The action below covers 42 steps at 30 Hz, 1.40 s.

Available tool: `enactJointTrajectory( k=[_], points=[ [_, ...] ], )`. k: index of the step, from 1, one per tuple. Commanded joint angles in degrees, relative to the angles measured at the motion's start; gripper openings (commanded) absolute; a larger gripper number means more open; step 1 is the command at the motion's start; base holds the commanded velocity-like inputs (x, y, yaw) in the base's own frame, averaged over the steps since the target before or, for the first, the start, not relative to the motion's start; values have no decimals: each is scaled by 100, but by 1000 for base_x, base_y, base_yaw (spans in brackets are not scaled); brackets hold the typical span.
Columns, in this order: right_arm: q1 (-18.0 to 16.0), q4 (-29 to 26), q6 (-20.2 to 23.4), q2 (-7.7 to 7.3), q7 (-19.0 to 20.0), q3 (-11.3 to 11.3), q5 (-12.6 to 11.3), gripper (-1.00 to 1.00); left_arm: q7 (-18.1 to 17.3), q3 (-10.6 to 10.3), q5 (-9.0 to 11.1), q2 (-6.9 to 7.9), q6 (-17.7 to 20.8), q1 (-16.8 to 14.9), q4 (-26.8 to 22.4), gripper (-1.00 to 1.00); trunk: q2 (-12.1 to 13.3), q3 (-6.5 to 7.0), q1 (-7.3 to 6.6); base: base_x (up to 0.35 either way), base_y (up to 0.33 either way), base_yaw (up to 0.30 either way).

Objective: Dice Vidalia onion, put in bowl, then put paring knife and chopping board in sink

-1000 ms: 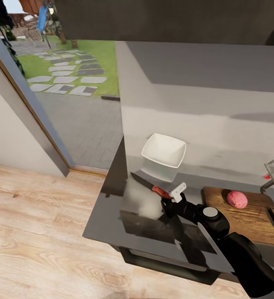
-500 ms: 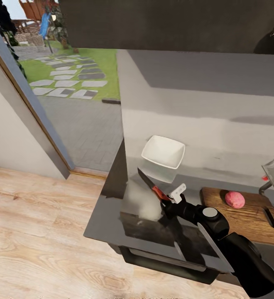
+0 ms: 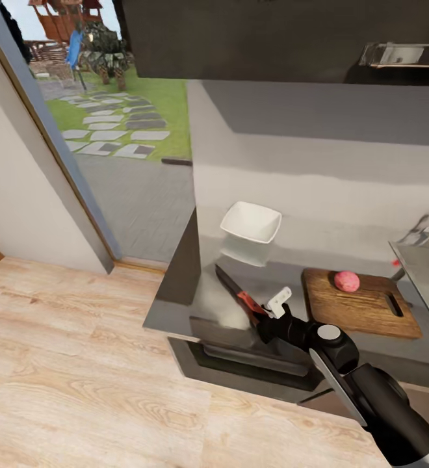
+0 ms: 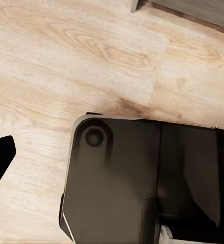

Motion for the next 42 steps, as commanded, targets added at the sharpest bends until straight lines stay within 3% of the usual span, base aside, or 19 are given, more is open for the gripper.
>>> enactJointTrajectory(
  k=[1, 6, 13, 23, 29, 42],
  points=[
    [-6, -5, 28, -10, -15, 3, -59, -100, -22, 8, 42, -4, -3, 3, -8, 100, -9, 1, 2, -66, 0, 0],
    [-6, -5, -11, -11, -15, -1, -56, -100, -22, 8, 42, -4, -3, 3, -4, 100, -9, 47, 2, -23, 0, 0],
    [1, -5, -450, -13, -38, -1, -47, -100, -22, 8, 42, -4, 2, 3, 13, 100, -9, 112, 2, -2, 0, 0],
    [2, -5, -544, -13, -39, -1, -44, -100, -22, 8, 42, -4, 5, 3, 18, 100, -9, 205, 2, 0, 0, 0],
    [9, -5, -880, -13, -47, -1, -45, -100, -22, 8, 42, -4, 6, 3, 27, 100, -9, 260, 2, 0, 0, 0],
    [11, -2, -972, -13, -51, -1, -39, -100, -22, 8, 42, -4, 6, 3, 42, 100, -9, 381, 2, 0, 0, 0]
  ],
)
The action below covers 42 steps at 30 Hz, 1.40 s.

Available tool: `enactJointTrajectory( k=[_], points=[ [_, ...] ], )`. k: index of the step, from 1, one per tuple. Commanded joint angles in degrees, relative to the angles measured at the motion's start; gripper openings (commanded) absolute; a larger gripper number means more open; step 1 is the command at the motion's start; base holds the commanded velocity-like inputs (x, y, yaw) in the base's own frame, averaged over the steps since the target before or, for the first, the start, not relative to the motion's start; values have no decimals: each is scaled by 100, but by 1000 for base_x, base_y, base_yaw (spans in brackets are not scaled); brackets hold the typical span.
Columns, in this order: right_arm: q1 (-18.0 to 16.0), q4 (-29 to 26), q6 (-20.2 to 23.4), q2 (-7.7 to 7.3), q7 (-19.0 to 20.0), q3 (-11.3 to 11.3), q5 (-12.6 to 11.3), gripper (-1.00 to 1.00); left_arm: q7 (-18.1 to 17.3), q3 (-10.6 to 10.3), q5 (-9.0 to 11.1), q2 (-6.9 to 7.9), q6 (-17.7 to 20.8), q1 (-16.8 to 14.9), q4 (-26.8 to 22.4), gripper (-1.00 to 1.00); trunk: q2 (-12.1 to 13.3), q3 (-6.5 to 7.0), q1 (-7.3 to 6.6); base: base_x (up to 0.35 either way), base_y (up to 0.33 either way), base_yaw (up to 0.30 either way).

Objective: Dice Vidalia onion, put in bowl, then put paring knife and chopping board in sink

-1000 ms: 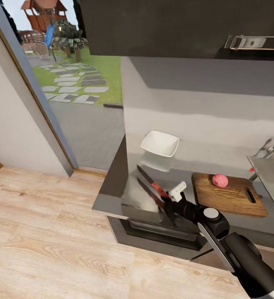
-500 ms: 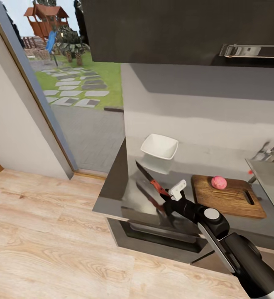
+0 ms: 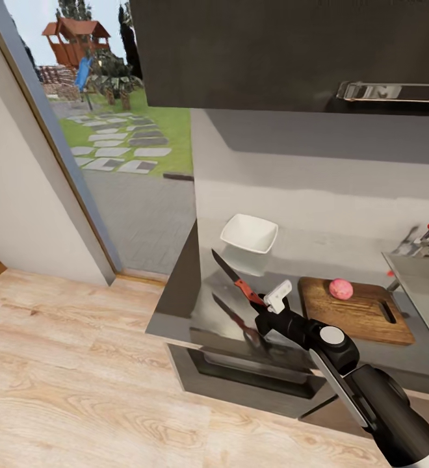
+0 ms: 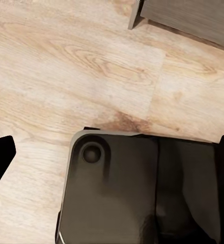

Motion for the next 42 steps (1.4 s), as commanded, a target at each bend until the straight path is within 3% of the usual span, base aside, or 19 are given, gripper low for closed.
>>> enactJointTrajectory(
  k=[1, 42],
  points=[
    [-6, -5, 36, -4, -14, 6, -59, -100, -22, 8, 41, -4, -3, 2, -6, 100, -10, 0, 4, 0, 0, 0],
    [-6, 1, 34, -4, -63, 5, -58, -100, -22, 8, 40, -4, -3, 2, -4, 100, -10, 315, 4, 0, 0, -203]
  ],
)
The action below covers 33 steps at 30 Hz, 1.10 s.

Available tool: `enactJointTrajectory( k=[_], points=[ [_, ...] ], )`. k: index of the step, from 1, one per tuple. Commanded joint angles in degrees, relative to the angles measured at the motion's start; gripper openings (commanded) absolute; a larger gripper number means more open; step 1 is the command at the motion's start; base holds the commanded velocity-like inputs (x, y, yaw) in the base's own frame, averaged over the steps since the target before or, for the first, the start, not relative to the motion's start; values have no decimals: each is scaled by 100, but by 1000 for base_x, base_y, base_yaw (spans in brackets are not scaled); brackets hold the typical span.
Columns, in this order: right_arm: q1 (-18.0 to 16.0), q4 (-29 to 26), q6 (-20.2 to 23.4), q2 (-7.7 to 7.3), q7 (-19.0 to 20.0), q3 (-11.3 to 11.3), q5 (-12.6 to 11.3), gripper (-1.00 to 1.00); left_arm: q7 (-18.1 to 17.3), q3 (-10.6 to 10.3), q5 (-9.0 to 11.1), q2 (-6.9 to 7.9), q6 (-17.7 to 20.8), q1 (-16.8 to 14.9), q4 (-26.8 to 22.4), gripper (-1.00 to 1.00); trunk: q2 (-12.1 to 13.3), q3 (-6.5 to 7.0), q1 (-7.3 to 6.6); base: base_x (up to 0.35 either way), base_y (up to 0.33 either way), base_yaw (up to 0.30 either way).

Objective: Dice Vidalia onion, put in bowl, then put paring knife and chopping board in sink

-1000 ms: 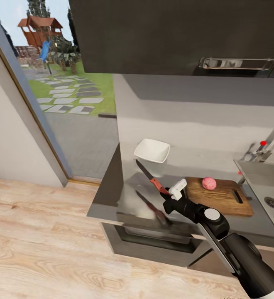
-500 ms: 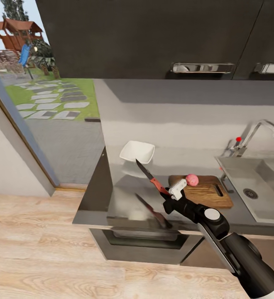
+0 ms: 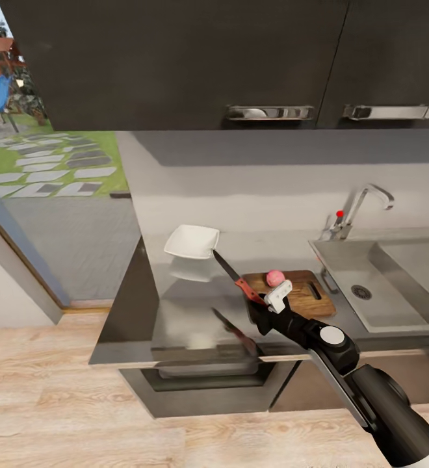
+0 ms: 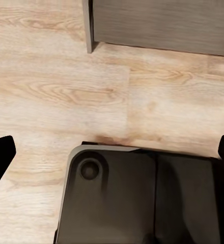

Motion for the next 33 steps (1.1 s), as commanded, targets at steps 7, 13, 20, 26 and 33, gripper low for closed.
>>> enactJointTrajectory(
  k=[7, 13, 20, 26, 33],
  points=[
    [-7, -5, 36, -4, -13, 8, -58, -100, -22, 6, 38, -4, -4, 2, 1, 100, -11, 41, 4, 0, 0, -226],
    [-7, -5, 36, -4, -13, 7, -58, -100, -22, 2, 35, -4, -4, 2, 2, 100, -11, 85, 4, 30, -78, -226],
    [-7, -5, 36, -4, -15, 7, -58, -100, -22, -1, 35, -5, -4, 2, -1, 100, -11, 135, 4, 128, -179, -226],
    [-7, -5, 36, -4, -150, 8, -58, -100, -22, -1, 35, -4, -4, 2, -2, 100, -11, 162, 4, 216, -188, -141],
    [-7, -5, 36, 1, -372, 8, -66, -100, -22, -1, 35, -4, -4, 2, 2, 100, -11, 164, 4, 252, -193, -6]
  ],
)
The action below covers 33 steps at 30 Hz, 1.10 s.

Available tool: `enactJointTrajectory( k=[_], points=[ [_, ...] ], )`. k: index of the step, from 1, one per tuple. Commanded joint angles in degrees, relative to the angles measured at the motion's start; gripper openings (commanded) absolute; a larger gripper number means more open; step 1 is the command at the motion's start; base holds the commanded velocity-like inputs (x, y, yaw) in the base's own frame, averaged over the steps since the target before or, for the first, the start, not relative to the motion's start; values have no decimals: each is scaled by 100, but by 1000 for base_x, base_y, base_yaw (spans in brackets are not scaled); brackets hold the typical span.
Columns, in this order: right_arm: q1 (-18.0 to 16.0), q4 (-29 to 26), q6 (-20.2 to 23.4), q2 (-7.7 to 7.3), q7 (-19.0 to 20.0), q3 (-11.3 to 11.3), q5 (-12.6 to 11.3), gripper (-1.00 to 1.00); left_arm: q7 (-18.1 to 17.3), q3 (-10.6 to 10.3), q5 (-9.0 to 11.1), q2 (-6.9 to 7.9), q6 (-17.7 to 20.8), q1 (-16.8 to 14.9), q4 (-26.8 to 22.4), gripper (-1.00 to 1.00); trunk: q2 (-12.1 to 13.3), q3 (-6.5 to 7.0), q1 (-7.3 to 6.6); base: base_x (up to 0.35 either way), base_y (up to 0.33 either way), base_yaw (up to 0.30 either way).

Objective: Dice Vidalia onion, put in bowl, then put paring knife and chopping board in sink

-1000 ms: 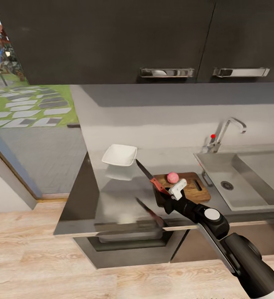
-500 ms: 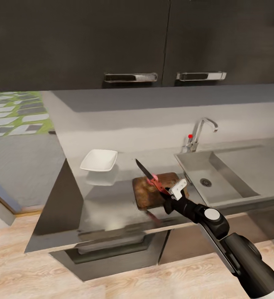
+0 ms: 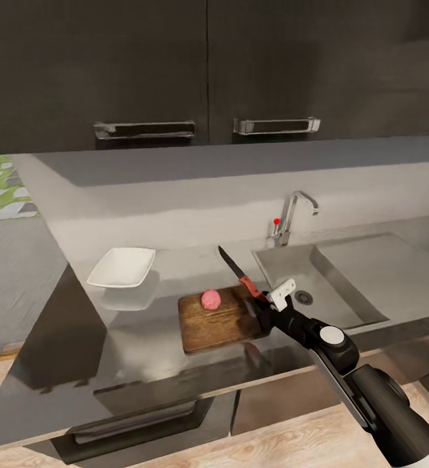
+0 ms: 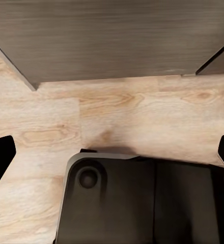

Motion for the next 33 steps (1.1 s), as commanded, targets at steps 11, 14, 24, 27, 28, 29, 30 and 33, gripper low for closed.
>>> enactJointTrajectory(
  k=[11, 14, 24, 27, 28, 29, 30, 33],
  points=[
    [-6, -5, 31, -1, -105, 6, -51, -100, -25, 8, 41, -4, -2, 2, 13, 100, -11, -10, 6, -21, -57, 71],
    [-6, -5, 31, 1, -317, 6, -41, -100, -28, 8, 41, -4, -2, 2, 44, 100, -11, -10, 6, -239, -1, 4],
    [-6, -6, -22, 33, -1993, 224, 525, -100, -23, 8, 41, -4, -2, 2, 55, 100, -11, -10, 6, -36, 0, 1],
    [-6, -6, -133, 34, -2416, 610, 841, -100, -27, 8, 41, -4, -2, 2, 61, 100, -11, -10, 6, 0, 0, 0],
    [-6, -5, -150, 34, -2510, 705, 887, -100, -27, 8, 41, -4, -2, 2, 65, 100, -11, -10, 6, 0, 0, 0],
    [-6, -5, -156, 34, -2553, 746, 904, -100, -26, 8, 41, -4, -2, 2, 66, 100, -11, -10, 6, 0, 0, 0],
    [-6, -5, -165, 34, -2634, 817, 927, -100, -26, 10, 41, -4, -2, 2, 67, 100, -11, -10, 6, 0, 0, 0],
    [-6, -5, -177, 27, -2844, 1027, 963, -100, -27, 9, 41, -4, -2, 2, 68, 100, -11, -10, 6, 0, 0, 0]
  ],
)
